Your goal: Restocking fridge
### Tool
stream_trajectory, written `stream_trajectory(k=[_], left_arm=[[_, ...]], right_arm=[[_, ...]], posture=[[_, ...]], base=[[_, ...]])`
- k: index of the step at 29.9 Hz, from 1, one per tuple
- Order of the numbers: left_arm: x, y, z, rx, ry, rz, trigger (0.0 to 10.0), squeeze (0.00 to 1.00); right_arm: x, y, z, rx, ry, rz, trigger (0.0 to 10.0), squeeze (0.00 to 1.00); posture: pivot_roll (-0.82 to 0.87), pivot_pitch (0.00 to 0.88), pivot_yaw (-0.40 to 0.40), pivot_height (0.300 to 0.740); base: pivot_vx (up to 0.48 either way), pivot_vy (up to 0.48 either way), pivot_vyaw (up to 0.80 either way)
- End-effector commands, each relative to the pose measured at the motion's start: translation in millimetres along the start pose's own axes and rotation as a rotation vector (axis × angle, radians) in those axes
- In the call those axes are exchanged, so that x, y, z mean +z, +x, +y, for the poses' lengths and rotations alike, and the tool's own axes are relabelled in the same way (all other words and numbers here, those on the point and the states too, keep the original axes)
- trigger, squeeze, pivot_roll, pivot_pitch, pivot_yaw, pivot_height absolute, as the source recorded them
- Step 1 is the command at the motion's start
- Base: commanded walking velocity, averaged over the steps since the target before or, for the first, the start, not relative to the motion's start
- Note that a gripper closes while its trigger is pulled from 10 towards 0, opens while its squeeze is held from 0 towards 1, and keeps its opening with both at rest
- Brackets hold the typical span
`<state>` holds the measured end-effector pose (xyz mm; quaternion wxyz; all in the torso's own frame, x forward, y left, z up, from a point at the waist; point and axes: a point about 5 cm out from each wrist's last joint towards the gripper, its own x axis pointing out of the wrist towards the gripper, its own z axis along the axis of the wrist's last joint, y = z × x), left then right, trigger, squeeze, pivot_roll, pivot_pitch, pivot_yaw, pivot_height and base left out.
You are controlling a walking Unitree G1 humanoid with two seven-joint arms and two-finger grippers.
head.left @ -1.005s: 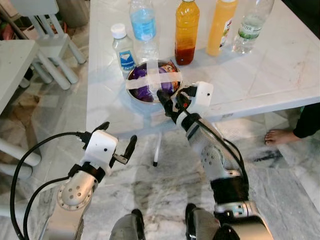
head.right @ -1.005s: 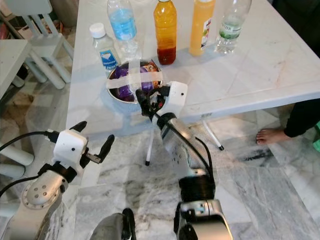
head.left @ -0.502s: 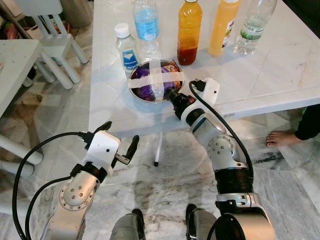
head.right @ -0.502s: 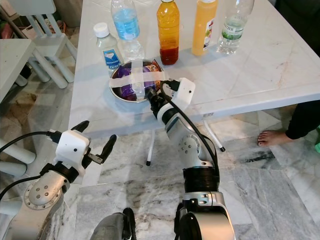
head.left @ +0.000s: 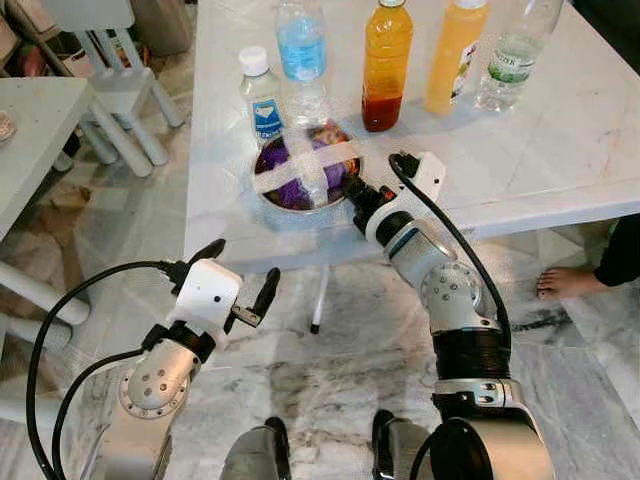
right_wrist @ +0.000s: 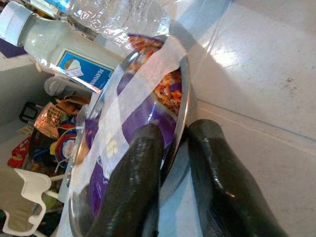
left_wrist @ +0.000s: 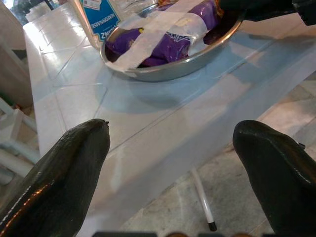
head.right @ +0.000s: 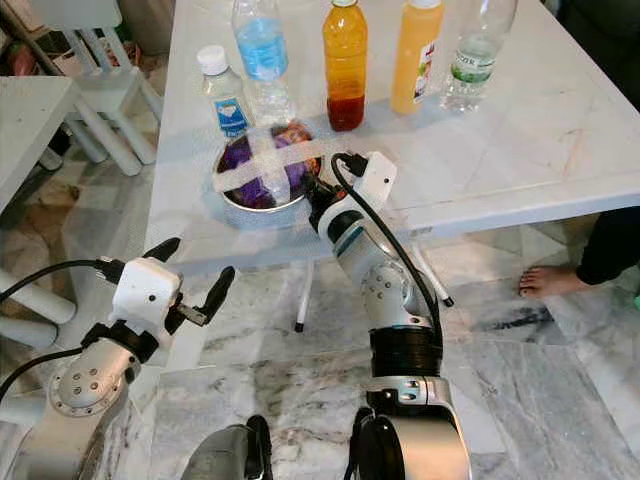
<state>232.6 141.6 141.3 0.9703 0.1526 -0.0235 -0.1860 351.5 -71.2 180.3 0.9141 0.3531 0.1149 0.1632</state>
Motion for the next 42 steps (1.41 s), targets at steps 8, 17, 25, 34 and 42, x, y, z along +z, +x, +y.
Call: stream_trajectory(k=[8,17,25,34,42], left_arm=[[-5,-2.1,0.2,-0.002,0.013,0.025,10.0,0.0],[-5,-2.1,0.2,-0.002,0.013,0.025,10.0,0.0],[-3,2.8,0.7,-0.005,0.027,0.006,10.0,0.0],[-1,8.3,1.1,-0.014,0.039,-0.009,10.0,0.0],[-1,10.4,0.7,-0.014,0.046,-0.019,10.0,0.0]], right_arm=[[-19,6.1,13.7,0.021,0.049,0.071,0.0,0.0],[-19,6.1,13.7,0.021,0.049,0.071,0.0,0.0],[2,-3.5,-4.7,-0.116,-0.006,-0.04,7.5,0.0],[22,-17.8,-20.1,-0.211,-0.224,-0.159,10.0,1.0],[31,-19.6,-19.4,-0.221,-0.306,-0.218,10.0,1.0]], posture=[[0.14,0.227,0.1,0.74],[0.14,0.227,0.1,0.74],[0.13,0.214,0.11,0.74],[0.13,0.207,0.116,0.74],[0.13,0.197,0.115,0.74]], base=[[0.0,0.0,0.0],[0.0,0.0,0.0],[0.0,0.0,0.0],[0.0,0.0,0.0],[0.0,0.0,0.0]])
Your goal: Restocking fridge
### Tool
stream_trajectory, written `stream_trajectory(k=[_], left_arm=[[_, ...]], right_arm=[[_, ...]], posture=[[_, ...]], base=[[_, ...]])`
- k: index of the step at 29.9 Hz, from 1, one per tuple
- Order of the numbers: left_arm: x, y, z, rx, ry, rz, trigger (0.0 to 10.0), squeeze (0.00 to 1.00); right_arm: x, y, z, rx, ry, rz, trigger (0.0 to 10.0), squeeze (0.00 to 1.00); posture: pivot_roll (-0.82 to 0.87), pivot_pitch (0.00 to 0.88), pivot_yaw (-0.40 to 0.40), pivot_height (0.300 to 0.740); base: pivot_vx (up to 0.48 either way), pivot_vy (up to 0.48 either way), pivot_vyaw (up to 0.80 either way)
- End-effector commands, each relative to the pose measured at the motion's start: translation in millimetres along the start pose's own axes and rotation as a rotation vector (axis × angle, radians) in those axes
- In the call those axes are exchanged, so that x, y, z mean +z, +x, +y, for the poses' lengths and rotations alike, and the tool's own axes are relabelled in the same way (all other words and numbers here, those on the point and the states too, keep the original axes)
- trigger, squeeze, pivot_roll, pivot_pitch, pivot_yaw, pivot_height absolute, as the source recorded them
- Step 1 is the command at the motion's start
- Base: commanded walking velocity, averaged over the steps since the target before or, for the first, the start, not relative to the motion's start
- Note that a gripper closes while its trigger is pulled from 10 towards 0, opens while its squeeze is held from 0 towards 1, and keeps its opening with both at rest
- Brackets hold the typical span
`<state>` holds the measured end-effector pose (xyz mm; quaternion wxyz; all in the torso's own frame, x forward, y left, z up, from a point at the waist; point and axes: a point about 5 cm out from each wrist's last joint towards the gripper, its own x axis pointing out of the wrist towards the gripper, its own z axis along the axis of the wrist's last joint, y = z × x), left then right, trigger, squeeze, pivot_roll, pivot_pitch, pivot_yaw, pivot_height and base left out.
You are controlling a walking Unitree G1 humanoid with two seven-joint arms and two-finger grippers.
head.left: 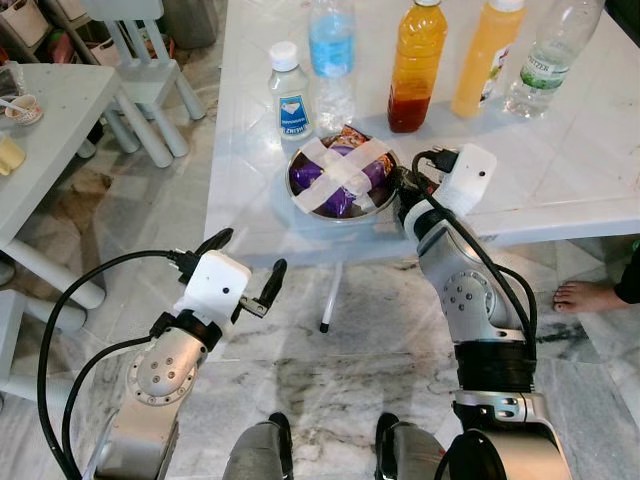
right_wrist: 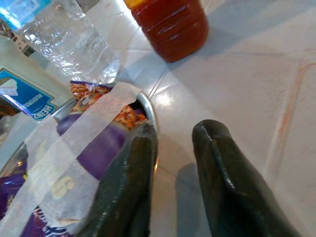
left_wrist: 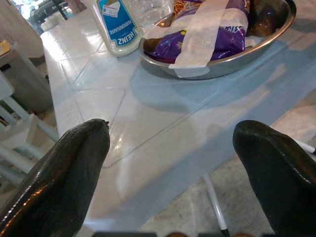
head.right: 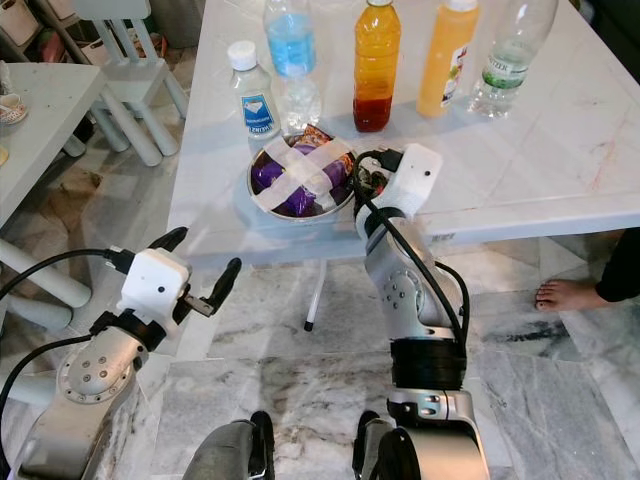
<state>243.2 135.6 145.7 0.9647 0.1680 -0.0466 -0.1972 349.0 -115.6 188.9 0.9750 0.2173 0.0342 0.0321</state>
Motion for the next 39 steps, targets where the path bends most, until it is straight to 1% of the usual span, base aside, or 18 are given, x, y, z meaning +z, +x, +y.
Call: stream_trajectory(k=[1,4,5,6,9,13,14,15,17,21,26,28,29,31,35,39], left_arm=[[-6,-1.4,0.8,0.003,0.007,0.024,10.0,0.0],[-5,0.7,2.0,0.008,0.012,0.016,10.0,0.0],[-4,2.1,2.7,0.012,0.014,0.012,10.0,0.0],[-4,2.1,2.7,0.012,0.014,0.012,10.0,0.0],[-4,4.9,3.4,0.019,0.016,0.004,10.0,0.0],[-4,7.3,2.1,0.02,0.013,-0.004,10.0,0.0],[-4,7.7,1.9,0.019,0.013,-0.005,10.0,0.0],[-4,8.4,1.3,0.018,0.012,-0.007,10.0,0.0],[-3,8.7,0.6,0.017,0.01,-0.009,10.0,0.0],[-4,8.6,1.2,0.018,0.008,-0.011,10.0,0.0],[-4,10.4,0.4,0.014,0.004,-0.015,10.0,0.0],[-4,10.7,0.1,0.014,0.003,-0.016,10.0,0.0],[-4,11.1,-0.5,0.013,0.003,-0.017,10.0,0.0],[-5,11.3,-0.7,0.012,0.002,-0.018,10.0,0.0],[-5,11.9,-1.6,0.008,0.002,-0.021,10.0,0.0],[-5,12.0,-1.7,0.007,0.003,-0.022,10.0,0.0]], right_arm=[[1,-0.8,5.4,0.017,-0.019,-0.018,10.0,1.0],[5,0.4,9.7,0.041,-0.01,-0.044,10.0,1.0],[6,0.8,14.1,0.064,0.006,-0.055,10.0,1.0],[6,0.8,14.1,0.064,0.006,-0.055,10.0,1.0],[8,-0.1,21.8,0.091,0.021,-0.072,10.0,1.0],[1,-4.3,27.4,0.099,0.036,-0.055,10.0,1.0],[0,-5.2,27.9,0.098,0.036,-0.051,10.0,0.64],[-3,-8.0,28.6,0.091,0.035,-0.045,10.0,0.0],[-7,-13.8,29.4,0.084,0.032,-0.037,10.0,0.0],[-8,-18.1,28.4,0.067,0.018,-0.038,10.0,0.0],[-11,-21.5,27.2,0.06,0.025,-0.023,10.0,0.0],[-13,-21.2,26.4,0.057,0.03,-0.012,10.0,0.0],[-18,-20.3,25.3,0.057,0.044,0.015,10.0,0.0],[-20,-19.4,25.0,0.06,0.057,0.034,10.0,0.0],[-25,-8.9,23.3,0.093,0.112,0.092,10.0,0.0],[-26,-4.8,21.2,0.098,0.141,0.119,10.0,0.0]], posture=[[0.13,0.195,0.115,0.74],[0.13,0.186,0.113,0.74],[0.13,0.179,0.111,0.74],[0.13,0.179,0.111,0.74],[0.12,0.171,0.106,0.74],[0.12,0.167,0.102,0.74],[0.11,0.167,0.101,0.74],[0.11,0.166,0.099,0.74],[0.11,0.165,0.097,0.74],[0.11,0.163,0.096,0.74],[0.1,0.16,0.093,0.74],[0.1,0.16,0.093,0.74],[0.1,0.159,0.092,0.74],[0.1,0.158,0.092,0.74],[0.11,0.156,0.092,0.74],[0.11,0.155,0.091,0.74]], base=[[0.0,0.0,0.0],[0.0,0.0,0.0],[0.0,0.0,0.0],[0.0,0.0,0.0],[0.0,0.0,0.0],[0.0,0.0,0.0],[0.0,0.0,0.0],[0.0,0.0,0.0],[0.0,0.0,0.0],[0.0,0.0,0.0],[0.0,0.0,0.0],[0.0,0.0,0.0],[0.0,0.0,0.0],[0.0,0.0,0.0],[0.0,0.0,0.0],[0.0,0.0,0.0]])
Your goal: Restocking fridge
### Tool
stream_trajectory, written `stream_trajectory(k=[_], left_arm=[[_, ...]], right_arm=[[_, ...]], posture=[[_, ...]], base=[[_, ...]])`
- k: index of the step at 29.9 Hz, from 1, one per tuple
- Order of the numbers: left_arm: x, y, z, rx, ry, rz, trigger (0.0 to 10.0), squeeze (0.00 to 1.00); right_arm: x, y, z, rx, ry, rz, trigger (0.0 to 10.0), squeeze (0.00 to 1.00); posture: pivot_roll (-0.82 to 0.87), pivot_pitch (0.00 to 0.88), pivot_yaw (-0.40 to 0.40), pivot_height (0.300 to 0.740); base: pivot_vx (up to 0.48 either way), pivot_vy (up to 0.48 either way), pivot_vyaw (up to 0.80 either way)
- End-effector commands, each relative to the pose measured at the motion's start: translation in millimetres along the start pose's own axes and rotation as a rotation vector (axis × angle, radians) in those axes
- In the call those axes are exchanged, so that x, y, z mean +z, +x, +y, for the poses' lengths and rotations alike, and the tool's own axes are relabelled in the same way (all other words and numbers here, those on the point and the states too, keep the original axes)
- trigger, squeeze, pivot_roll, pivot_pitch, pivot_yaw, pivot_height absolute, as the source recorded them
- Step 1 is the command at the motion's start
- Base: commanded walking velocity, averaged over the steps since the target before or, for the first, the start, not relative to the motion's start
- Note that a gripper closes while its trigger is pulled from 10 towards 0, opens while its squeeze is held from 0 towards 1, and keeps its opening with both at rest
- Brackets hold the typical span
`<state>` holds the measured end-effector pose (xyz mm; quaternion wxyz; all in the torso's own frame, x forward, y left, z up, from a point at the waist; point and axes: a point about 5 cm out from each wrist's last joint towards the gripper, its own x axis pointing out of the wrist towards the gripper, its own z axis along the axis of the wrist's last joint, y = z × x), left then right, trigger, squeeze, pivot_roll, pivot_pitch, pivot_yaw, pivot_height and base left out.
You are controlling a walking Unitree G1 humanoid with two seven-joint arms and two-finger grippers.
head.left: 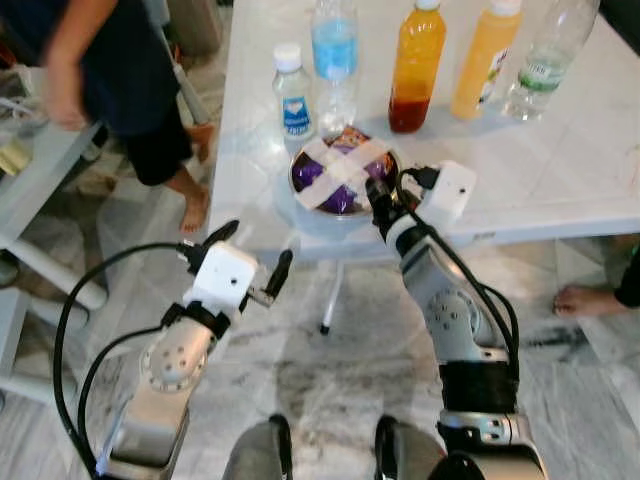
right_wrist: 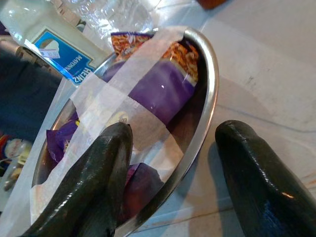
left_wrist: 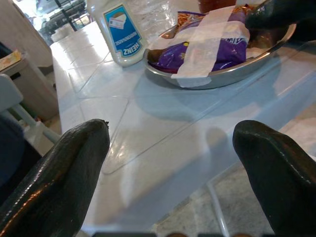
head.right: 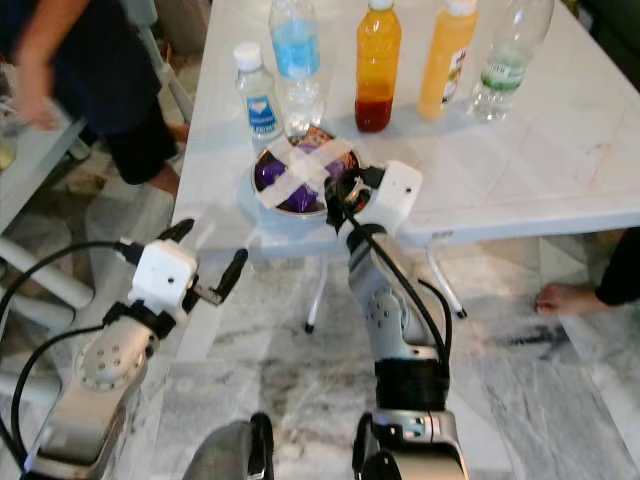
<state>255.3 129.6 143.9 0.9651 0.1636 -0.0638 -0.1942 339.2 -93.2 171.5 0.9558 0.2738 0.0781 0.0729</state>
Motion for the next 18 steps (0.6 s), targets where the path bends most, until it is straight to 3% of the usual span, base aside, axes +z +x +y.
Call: stream_trajectory(k=[1,3,4,5,18], left_arm=[[-3,-1.7,-0.2,-0.005,0.005,0.012,10.0,0.0],[-3,-2.0,0.4,-0.005,0.007,0.013,10.0,0.0],[-4,-2.3,0.7,-0.005,0.007,0.014,10.0,0.0],[-4,-2.6,0.9,-0.005,0.008,0.014,10.0,0.0],[-3,-1.3,-0.1,-0.022,0.014,0.009,10.0,0.0]], right_arm=[[-1,4.7,5.0,0.018,0.037,0.024,10.0,0.0],[-1,6.7,1.9,0.005,0.06,0.035,9.6,0.0],[-3,7.4,0.5,-0.001,0.083,0.054,3.3,0.0],[-6,8.8,-0.9,-0.002,0.115,0.084,0.0,0.0],[-10,12.6,-17.2,-0.08,0.225,0.156,0.0,0.0]], posture=[[0.11,0.155,0.091,0.74],[0.11,0.155,0.09,0.74],[0.11,0.157,0.092,0.74],[0.11,0.158,0.094,0.74],[0.11,0.158,0.098,0.74]], base=[[0.0,0.0,0.0],[0.0,0.0,0.0],[0.0,0.0,0.0],[0.0,0.0,0.0],[0.0,0.0,0.0]])
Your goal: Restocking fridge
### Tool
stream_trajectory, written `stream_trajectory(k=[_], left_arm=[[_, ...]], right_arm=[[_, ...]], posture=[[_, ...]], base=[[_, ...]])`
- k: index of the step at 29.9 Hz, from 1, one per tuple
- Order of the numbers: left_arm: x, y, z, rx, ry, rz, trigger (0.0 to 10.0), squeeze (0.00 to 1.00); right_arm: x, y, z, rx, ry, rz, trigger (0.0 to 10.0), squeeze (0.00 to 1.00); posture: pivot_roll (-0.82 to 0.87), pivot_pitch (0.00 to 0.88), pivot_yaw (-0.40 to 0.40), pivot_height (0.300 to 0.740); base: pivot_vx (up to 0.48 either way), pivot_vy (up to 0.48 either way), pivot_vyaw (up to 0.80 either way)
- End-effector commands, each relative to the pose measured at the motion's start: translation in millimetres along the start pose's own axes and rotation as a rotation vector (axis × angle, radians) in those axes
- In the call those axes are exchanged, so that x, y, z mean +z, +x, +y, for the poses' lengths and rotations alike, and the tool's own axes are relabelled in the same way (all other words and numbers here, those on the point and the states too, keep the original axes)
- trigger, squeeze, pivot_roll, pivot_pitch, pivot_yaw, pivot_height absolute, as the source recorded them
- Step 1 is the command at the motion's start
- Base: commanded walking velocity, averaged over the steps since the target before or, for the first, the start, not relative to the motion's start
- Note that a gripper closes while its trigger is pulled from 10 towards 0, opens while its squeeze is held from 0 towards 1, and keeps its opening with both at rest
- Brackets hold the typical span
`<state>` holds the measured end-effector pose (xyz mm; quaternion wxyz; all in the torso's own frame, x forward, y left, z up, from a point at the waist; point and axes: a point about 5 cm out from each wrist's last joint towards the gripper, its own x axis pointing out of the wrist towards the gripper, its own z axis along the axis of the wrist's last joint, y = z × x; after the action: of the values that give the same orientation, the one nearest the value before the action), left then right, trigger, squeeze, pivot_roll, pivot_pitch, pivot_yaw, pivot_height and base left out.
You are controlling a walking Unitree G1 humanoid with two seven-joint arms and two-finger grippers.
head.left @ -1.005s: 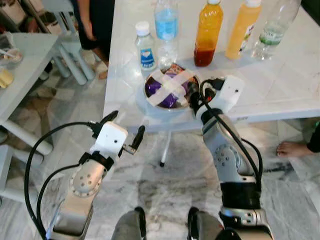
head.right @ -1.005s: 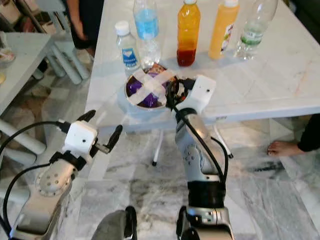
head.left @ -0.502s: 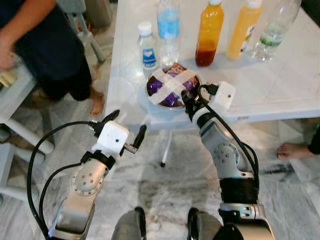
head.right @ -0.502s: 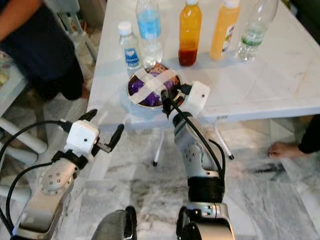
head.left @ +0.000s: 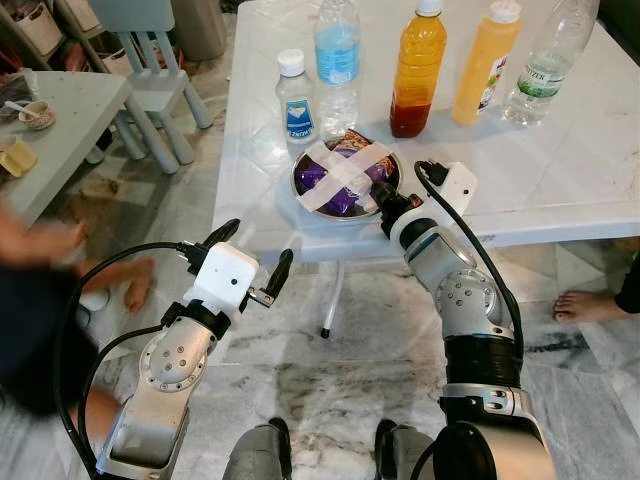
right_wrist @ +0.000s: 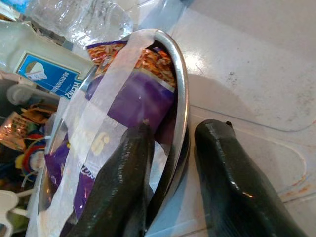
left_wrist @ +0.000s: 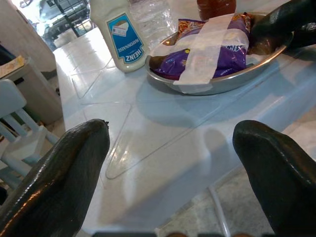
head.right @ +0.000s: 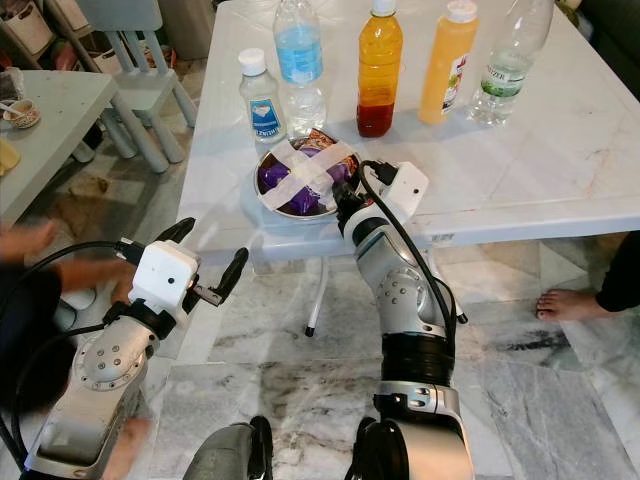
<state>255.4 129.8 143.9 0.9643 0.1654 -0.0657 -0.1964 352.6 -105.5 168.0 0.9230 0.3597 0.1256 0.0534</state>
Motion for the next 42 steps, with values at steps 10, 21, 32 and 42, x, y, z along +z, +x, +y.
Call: stream_trajectory(k=[10,21,32,42], left_arm=[[-4,-0.9,-1.8,-0.02,0.015,0.009,10.0,0.0],[-4,2.5,-4.1,-0.022,0.024,-0.002,10.0,0.0],[-11,5.5,8.9,0.08,-0.018,0.013,10.0,0.0],[-21,2.1,23.7,0.195,-0.051,0.038,10.0,0.0]], right_arm=[[3,8.6,-19.4,-0.072,0.068,0.099,0.0,0.0],[17,8.6,-41.0,-0.135,0.04,0.137,0.0,0.0],[11,-13.7,-42.7,-0.078,-0.293,0.009,0.0,0.0],[-5,-42.1,-52.0,-0.092,-0.391,-0.074,10.0,0.0]], posture=[[0.11,0.147,0.087,0.74],[0.09,0.122,0.071,0.74],[0.08,0.076,0.044,0.74],[0.07,0.043,0.031,0.74]], base=[[0.0,0.0,0.0],[0.0,0.0,0.0],[0.0,0.0,0.0],[0.0,0.0,0.0]])
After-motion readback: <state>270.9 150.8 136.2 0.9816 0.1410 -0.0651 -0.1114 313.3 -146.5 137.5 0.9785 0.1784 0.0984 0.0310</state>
